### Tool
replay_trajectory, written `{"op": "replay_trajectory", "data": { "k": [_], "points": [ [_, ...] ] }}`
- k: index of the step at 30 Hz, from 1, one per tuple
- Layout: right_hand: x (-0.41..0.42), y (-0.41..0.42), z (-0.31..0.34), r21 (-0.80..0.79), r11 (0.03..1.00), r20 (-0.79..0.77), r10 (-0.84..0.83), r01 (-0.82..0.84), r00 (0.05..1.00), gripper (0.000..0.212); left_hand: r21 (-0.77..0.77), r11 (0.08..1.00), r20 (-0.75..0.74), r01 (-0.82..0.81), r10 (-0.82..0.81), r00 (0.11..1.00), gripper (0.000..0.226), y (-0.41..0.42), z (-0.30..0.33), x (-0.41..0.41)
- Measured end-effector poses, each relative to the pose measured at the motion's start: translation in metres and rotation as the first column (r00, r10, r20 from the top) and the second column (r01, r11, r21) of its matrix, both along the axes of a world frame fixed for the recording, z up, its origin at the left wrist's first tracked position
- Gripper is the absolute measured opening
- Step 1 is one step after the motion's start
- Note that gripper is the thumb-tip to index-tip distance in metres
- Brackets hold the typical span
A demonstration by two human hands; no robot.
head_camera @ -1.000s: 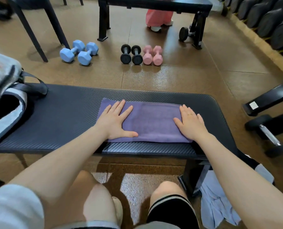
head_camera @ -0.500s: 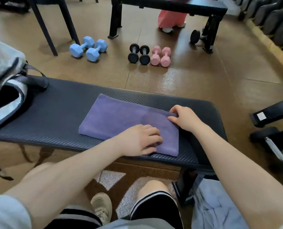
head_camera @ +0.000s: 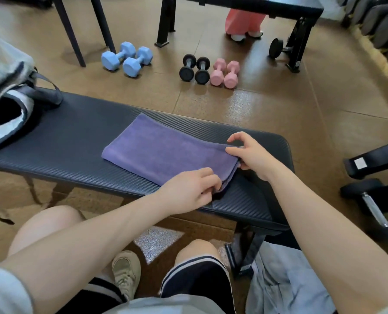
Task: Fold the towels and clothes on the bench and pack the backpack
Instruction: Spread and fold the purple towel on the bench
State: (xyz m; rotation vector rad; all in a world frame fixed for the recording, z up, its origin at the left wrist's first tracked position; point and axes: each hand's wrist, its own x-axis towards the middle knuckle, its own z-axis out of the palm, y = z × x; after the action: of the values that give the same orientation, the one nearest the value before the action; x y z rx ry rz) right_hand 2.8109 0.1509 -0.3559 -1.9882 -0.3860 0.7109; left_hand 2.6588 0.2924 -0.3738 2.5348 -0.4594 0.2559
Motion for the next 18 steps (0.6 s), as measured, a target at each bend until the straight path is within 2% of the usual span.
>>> {"op": "replay_trajectory", "data": {
  "k": [2,4,8,10,13,15,16,18],
  "points": [
    [0.001,0.008,0.005,0.161,0.987,-0.104,0.022,-0.005,0.994,0.015,-0.256,0.942,-0.094,-0.216,0.198,0.976,0.016,0.009,0.011,-0.007],
    [0.004,0.019,0.012,0.252,0.968,-0.155,0.051,-0.011,0.987,0.02,-0.412,0.845,-0.151,-0.34,0.305,0.94,0.026,0.017,0.021,-0.012],
    [0.01,0.053,0.027,0.315,0.936,-0.223,0.231,-0.155,0.947,0.013,-0.469,0.721,-0.21,-0.511,0.471,0.857,0.034,0.043,0.024,-0.021],
    [0.014,0.07,0.03,0.251,0.923,-0.133,0.331,-0.291,0.934,0.016,-0.457,0.656,-0.225,-0.6,0.567,0.792,0.04,0.059,0.024,-0.024],
    [0.016,0.101,0.032,0.033,0.937,0.174,0.338,-0.348,0.925,0.007,-0.499,0.54,-0.336,-0.677,0.6,0.726,0.03,0.084,0.025,-0.026],
    [0.015,0.12,0.028,-0.099,0.927,0.281,0.374,-0.36,0.884,0.028,-0.486,0.549,-0.394,-0.68,0.557,0.731,0.018,0.096,0.025,-0.026],
    [0.014,0.126,0.025,-0.095,0.927,0.252,0.374,-0.362,0.892,0.031,-0.475,0.574,-0.41,-0.667,0.527,0.745,0.014,0.1,0.024,-0.026],
    [0.013,0.128,0.018,0.017,0.951,0.112,0.305,-0.309,0.946,0.029,-0.464,0.635,-0.426,-0.618,0.451,0.784,0.009,0.103,0.023,-0.023]
  ]
}}
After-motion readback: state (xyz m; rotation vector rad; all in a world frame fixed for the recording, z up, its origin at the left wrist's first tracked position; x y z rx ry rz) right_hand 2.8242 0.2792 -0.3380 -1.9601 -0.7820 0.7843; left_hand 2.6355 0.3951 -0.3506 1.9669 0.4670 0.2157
